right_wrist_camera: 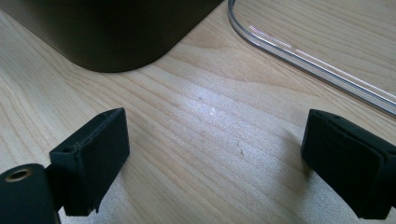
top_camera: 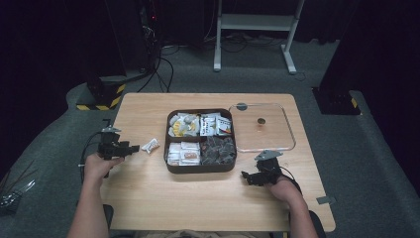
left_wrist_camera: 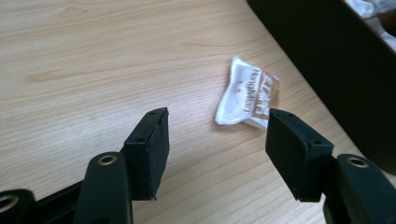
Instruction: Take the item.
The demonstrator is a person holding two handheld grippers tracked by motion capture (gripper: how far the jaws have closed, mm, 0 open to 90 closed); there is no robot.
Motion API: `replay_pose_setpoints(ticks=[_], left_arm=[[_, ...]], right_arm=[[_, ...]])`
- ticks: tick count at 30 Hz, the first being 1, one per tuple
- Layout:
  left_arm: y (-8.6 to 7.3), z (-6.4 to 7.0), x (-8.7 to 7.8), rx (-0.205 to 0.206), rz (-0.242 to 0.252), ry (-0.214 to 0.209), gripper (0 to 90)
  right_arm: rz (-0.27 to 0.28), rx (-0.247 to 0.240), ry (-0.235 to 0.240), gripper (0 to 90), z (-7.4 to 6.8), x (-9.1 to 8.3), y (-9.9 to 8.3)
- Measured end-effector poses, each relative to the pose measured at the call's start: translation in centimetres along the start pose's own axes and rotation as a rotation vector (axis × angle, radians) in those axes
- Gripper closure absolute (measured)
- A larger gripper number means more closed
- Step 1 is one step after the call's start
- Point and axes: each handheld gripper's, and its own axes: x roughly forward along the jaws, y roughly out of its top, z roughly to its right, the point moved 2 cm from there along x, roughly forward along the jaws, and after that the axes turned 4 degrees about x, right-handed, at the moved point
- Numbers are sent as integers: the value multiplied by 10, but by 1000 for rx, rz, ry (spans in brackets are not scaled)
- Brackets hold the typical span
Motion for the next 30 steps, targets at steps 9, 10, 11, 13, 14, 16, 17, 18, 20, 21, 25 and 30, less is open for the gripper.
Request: replay_pose_setpoints(ticks=[9, 10, 11, 13, 14, 16, 17, 18, 20, 21, 25, 30], left_arm=[[-15, -12, 4, -34, -10, 42, 362], [-17, -13, 5, -36, -16, 47, 345], [-19, -14, 6, -38, -25, 52, 333], [-22, -16, 8, -32, -40, 68, 332], [-24, -17, 8, -29, -37, 71, 332], [-26, -21, 8, -37, -35, 79, 332], [-26, -21, 8, -37, -35, 79, 332], [-27, -24, 9, -27, -27, 89, 330], [-27, -26, 10, -22, -17, 100, 323], [-27, -26, 10, -22, -17, 100, 312], [-28, -27, 14, 14, -3, 120, 232], [-31, -28, 16, 35, 26, 169, 224]], right_arm=[[-4, 0, -1, 76, 0, 1, 2], [-4, 0, -2, 76, 0, 1, 2], [-4, 1, -2, 76, 0, 1, 2], [-4, 1, -2, 76, 0, 1, 2], [-4, 1, -2, 76, 0, 1, 2], [-4, 2, -3, 77, 0, 1, 2], [-4, 2, -3, 76, 0, 1, 2], [-3, 1, -3, 76, 0, 1, 2], [-3, 3, -3, 76, 0, 1, 2], [-3, 3, -3, 76, 0, 1, 2], [-2, 1, -4, 76, 0, 2, 2], [-1, 1, -5, 76, 0, 2, 2]])
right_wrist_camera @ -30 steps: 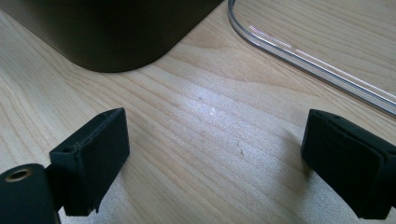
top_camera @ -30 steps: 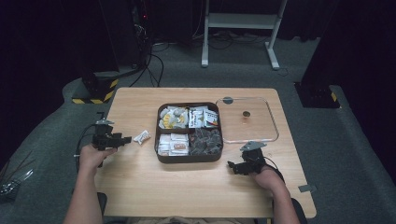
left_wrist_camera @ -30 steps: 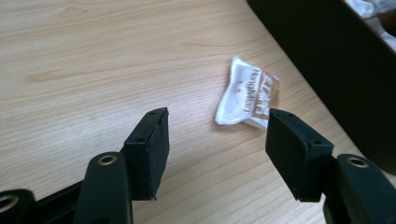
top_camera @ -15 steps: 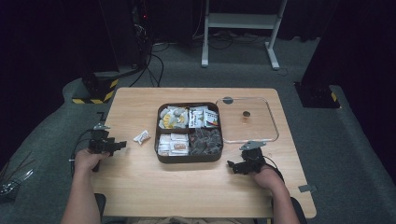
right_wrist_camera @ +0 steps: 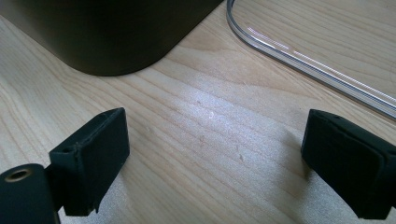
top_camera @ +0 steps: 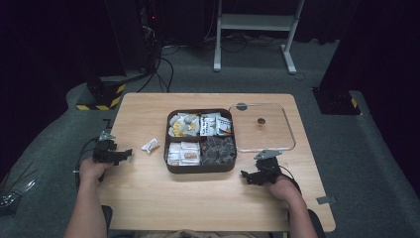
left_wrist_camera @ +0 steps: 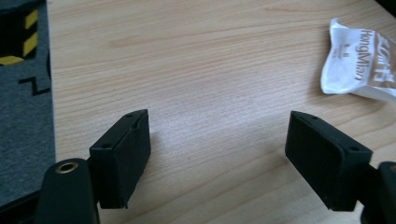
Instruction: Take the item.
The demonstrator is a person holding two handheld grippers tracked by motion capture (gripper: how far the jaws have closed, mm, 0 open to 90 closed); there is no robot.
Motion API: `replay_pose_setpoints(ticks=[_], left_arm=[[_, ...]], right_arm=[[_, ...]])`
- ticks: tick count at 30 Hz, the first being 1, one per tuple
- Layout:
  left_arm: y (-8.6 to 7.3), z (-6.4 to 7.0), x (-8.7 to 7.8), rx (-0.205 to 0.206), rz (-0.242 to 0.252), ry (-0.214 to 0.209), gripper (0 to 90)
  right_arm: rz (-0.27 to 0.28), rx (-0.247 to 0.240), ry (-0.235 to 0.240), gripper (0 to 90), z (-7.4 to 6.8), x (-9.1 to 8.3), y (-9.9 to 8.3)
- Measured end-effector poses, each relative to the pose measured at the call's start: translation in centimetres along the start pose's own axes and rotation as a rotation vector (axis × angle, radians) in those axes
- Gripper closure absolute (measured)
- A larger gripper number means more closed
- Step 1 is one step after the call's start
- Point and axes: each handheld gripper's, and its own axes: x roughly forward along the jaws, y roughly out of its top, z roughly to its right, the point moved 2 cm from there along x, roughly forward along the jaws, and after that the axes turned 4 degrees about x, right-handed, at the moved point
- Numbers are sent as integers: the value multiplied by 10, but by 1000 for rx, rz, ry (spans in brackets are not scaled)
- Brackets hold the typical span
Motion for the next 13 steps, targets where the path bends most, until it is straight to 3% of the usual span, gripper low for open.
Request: replay_pose_setpoints(ticks=[3, 9, 13], left_arm=[[-1, 1, 1, 15, -2, 23, 204], [-1, 3, 5, -36, 21, 73, 145], [-2, 4, 7, -45, 34, 85, 126]], right_arm=[[1, 0, 0, 76, 0, 0, 0], [1, 0, 0, 76, 0, 0, 0], [2, 1, 2, 76, 0, 0, 0]])
